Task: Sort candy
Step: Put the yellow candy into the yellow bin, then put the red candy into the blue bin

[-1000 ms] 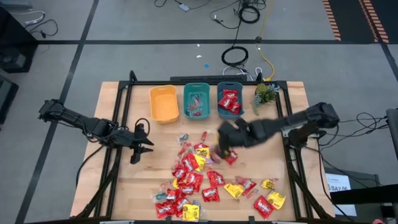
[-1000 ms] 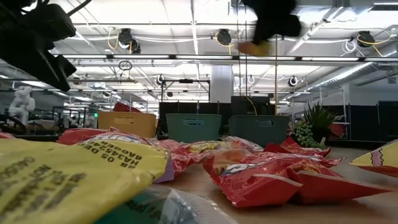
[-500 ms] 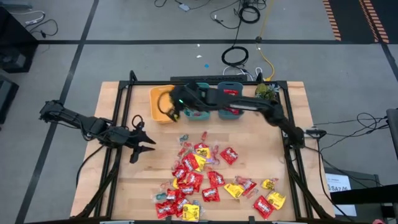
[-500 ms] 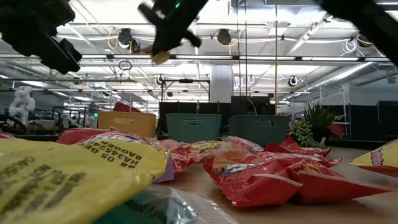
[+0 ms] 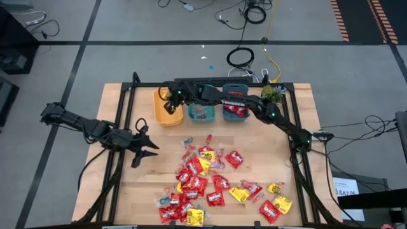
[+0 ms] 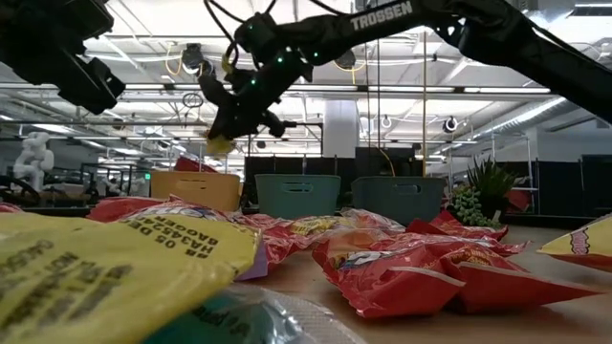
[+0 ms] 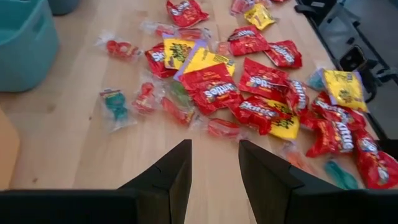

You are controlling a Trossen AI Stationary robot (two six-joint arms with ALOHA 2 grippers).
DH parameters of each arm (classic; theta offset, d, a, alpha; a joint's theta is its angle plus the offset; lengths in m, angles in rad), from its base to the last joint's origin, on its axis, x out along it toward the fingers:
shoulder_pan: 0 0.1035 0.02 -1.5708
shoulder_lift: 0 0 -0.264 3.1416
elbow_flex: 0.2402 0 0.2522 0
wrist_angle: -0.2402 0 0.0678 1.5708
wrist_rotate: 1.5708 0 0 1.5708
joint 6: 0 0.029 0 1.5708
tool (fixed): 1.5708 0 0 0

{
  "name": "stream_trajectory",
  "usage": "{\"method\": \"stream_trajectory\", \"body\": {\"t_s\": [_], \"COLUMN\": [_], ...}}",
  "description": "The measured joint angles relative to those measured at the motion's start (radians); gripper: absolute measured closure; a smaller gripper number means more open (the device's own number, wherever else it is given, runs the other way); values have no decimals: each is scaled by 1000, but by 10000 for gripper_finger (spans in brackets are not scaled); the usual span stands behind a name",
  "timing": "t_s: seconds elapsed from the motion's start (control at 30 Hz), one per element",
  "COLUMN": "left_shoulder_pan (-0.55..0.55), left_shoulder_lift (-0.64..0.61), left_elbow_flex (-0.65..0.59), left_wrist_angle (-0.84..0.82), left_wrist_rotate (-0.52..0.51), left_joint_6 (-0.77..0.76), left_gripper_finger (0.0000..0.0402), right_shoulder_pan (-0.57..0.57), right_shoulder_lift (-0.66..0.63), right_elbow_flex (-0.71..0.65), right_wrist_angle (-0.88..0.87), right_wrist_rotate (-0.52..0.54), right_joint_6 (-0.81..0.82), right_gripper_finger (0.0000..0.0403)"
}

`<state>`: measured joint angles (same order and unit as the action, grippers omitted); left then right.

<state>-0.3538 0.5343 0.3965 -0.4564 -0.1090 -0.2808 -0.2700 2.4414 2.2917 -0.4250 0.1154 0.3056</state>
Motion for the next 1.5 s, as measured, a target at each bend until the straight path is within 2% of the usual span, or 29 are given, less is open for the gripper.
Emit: {"method": "stream_trajectory", "body": {"t_s": [0.37,0.47,0.6,0.67,0.77,0.93,1.1,1.2,1.3,1.5], "left_shoulder_pan": [0,0,0,0,0,0,0,0,0,0], "left_shoulder_lift": [0,0,0,0,0,2,12,25,33,35], "left_elbow_flex": [0,0,0,0,0,0,0,0,0,0], "left_wrist_angle": [-1,9,16,19,40,108,164,190,222,242], "left_wrist_rotate": [6,7,7,6,-2,-63,-114,-129,-132,-160], "left_joint_6": [9,5,-1,-1,0,0,0,-1,0,-28], "left_gripper_finger": [260,260,260,260,260,260,260,260,260,260], "right_shoulder_pan": [-4,-4,-4,-3,9,67,127,171,220,347], "right_shoulder_lift": [7,-1,-55,-93,-138,-224,-308,-379,-482,-757], "right_elbow_flex": [1,12,21,22,22,22,-5,-78,-224,-663], "right_wrist_angle": [2,-40,-235,-357,-503,-665,-820,-874,-876,-742], "right_wrist_rotate": [-17,-35,-151,-151,-79,141,224,278,340,386], "right_joint_6": [-5,41,80,71,65,64,86,137,225,533], "right_gripper_finger": [175,155,147,149,154,167,179,182,183,183]}}
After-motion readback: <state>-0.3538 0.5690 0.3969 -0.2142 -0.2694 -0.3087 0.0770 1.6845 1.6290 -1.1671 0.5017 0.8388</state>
